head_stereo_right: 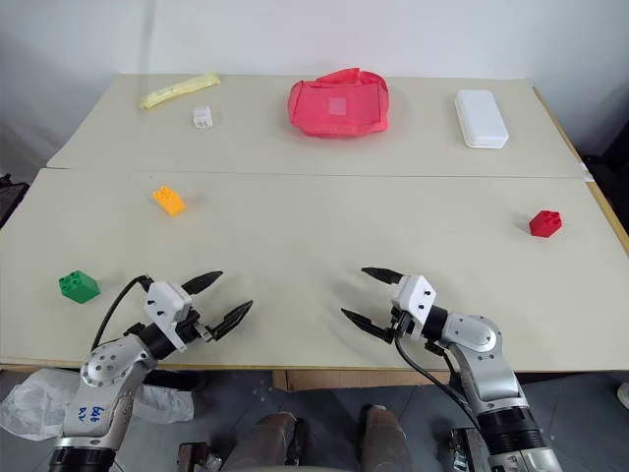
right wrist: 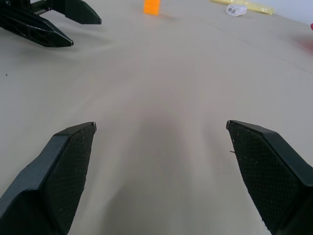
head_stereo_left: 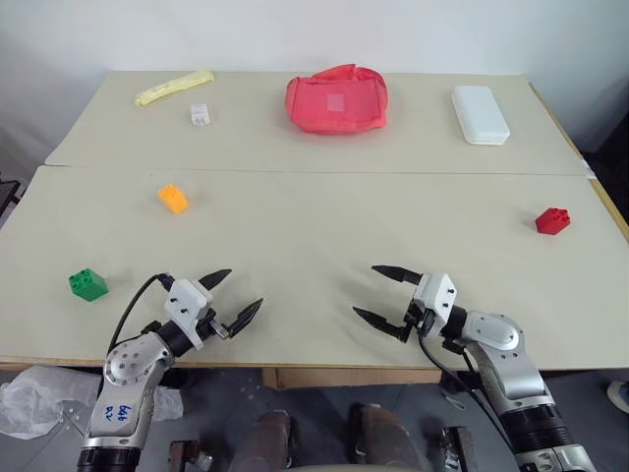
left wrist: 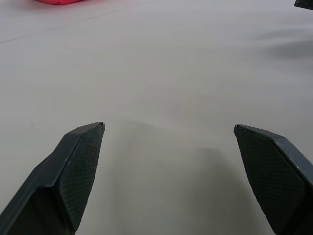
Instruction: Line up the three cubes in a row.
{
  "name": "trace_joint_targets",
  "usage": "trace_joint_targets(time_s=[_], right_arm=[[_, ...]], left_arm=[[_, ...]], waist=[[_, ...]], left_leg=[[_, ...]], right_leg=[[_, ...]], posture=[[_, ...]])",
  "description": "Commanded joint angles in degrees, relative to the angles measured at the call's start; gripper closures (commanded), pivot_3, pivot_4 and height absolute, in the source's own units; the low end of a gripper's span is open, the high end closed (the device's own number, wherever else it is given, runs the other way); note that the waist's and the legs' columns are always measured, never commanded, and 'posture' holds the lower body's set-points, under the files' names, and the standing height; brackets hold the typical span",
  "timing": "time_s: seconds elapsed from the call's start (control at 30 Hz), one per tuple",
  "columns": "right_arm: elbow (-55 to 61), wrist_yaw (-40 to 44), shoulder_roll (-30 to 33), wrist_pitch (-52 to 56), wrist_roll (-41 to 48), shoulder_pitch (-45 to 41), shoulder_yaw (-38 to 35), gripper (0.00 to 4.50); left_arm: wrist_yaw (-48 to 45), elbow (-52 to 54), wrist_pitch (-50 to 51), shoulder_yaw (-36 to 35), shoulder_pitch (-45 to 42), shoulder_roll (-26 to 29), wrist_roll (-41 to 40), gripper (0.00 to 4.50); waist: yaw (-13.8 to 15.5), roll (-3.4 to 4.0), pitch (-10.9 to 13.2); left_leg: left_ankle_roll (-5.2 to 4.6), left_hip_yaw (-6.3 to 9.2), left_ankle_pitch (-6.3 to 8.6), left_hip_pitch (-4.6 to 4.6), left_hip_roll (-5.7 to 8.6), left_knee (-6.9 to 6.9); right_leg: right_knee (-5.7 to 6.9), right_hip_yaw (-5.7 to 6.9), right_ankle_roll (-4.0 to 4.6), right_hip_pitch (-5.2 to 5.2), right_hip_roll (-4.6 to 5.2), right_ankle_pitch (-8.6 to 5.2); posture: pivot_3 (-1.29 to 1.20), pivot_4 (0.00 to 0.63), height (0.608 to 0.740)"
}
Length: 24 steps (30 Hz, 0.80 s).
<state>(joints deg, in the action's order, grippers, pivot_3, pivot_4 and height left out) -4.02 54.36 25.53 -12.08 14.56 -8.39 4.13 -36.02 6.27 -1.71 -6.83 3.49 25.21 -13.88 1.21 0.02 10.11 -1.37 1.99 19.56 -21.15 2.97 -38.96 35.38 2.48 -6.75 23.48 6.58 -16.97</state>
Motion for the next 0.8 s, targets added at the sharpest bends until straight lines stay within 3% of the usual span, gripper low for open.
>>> trace_joint_targets(time_s=[0.03,0.13,0.4,0.57,0.7,0.8], right_arm=[[0.8,-0.8,0.0,-1.2,0.0,-0.4,-0.7,0.0],[2.1,-4.2,0.3,0.1,1.0,0.5,-4.0,0.0],[3.7,-21.4,0.5,0.1,3.5,7.7,-24.2,0.0],[0.8,-29.9,-4.1,-3.2,5.0,14.7,-33.6,0.0],[1.6,-37.4,-6.7,-3.4,0.8,16.1,-34.8,0.0],[5.2,-41.9,-5.6,3.5,-0.6,13.0,-33.5,0.0]], left_arm=[[0.7,1.3,-1.1,-1.1,-0.5,0.0,-0.5,0.03],[0.0,1.4,-1.1,-0.7,-2.5,-0.9,-2.3,0.03],[-10.6,2.6,-0.7,9.8,-9.1,0.5,-2.0,0.03],[-15.1,0.3,0.6,13.1,-15.4,-1.0,-3.9,0.03],[-18.8,-2.5,-0.2,15.8,-19.5,-1.3,-2.9,0.03],[-19.0,-3.7,-1.0,16.2,-20.5,-1.8,-2.3,0.03]], waist=[[0.0,0.0,0.0],[0.1,0.0,0.0],[0.3,0.01,0.0],[0.0,0.05,0.0],[-0.1,0.15,-0.1],[-1.3,0.25,-0.1]], left_leg=[[0.0,0.0,0.0,0.0,0.0,0.0],[0.0,0.0,0.0,0.0,0.0,0.0],[-0.04,0.14,0.02,-0.07,0.11,0.01],[0.01,0.02,-0.01,-0.04,0.0,0.06],[0.01,-0.05,-0.02,-0.01,0.03,0.05],[-0.06,-0.31,-0.01,0.08,0.06,0.07]], right_leg=[[0.0,0.0,0.0,0.0,0.0,0.0],[0.0,0.0,0.0,0.0,0.0,0.0],[-0.06,0.11,-0.01,-0.04,0.05,0.0],[-0.06,0.08,-0.01,-0.02,-0.04,0.0],[-0.01,0.0,-0.01,-0.04,-0.06,0.0],[0.1,-0.31,-0.05,0.05,-0.05,0.02]], posture=[[0.0,0.15,0.74],[0.0,0.15,0.74],[0.0,0.15,0.74],[0.0,0.15,0.74],[0.0,0.15,0.74],[0.0,0.15,0.74]])
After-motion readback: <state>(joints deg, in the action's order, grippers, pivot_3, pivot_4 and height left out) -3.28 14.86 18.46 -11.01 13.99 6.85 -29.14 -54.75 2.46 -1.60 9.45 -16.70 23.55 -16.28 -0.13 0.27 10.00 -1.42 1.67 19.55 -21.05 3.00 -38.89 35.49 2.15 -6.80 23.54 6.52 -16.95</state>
